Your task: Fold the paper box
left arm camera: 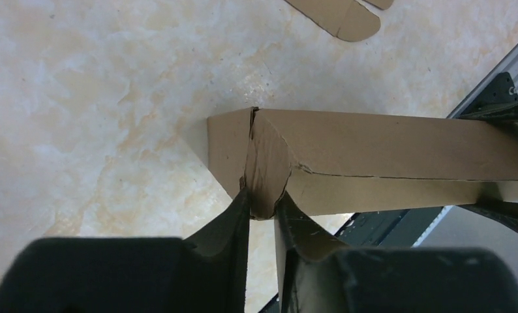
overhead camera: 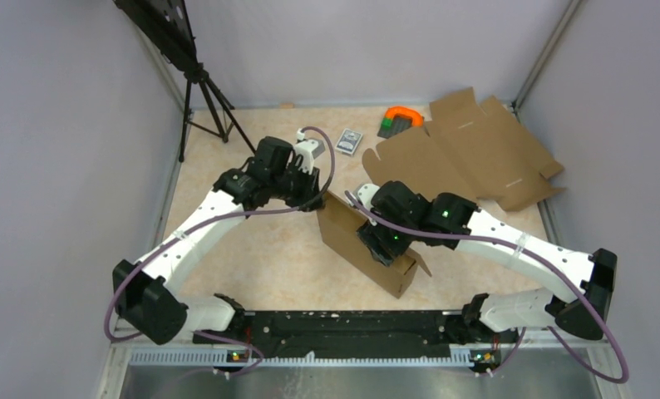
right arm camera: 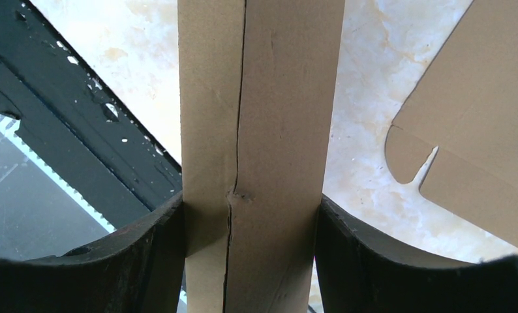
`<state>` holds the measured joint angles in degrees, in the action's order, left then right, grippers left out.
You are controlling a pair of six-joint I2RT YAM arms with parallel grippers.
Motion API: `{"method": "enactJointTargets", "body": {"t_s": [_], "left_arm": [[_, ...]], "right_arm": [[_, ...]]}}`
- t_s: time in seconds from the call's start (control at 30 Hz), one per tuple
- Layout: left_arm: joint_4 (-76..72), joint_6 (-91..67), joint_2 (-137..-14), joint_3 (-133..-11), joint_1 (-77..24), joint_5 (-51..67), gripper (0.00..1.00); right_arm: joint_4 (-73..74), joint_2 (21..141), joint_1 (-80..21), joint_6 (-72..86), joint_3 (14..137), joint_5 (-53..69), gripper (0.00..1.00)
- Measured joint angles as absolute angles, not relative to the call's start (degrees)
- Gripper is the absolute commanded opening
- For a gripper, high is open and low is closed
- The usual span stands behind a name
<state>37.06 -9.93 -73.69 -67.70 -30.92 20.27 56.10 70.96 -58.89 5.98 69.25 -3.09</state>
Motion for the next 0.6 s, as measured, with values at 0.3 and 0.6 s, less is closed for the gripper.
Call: {"method": "enactJointTargets", "body": {"t_s": [0.3, 0.6], "left_arm": [[43.5, -9.6, -76.9, -74.0, -31.0, 20.1, 0.00], [51.1, -11.1, -82.1, -83.6, -31.2, 20.3, 0.00]], "right_arm": [[56.1, 71.0, -58.9, 6.0, 69.0, -2.9, 0.57], [56.2, 71.5, -59.1, 5.8, 69.0, -4.7, 0.55]]}}
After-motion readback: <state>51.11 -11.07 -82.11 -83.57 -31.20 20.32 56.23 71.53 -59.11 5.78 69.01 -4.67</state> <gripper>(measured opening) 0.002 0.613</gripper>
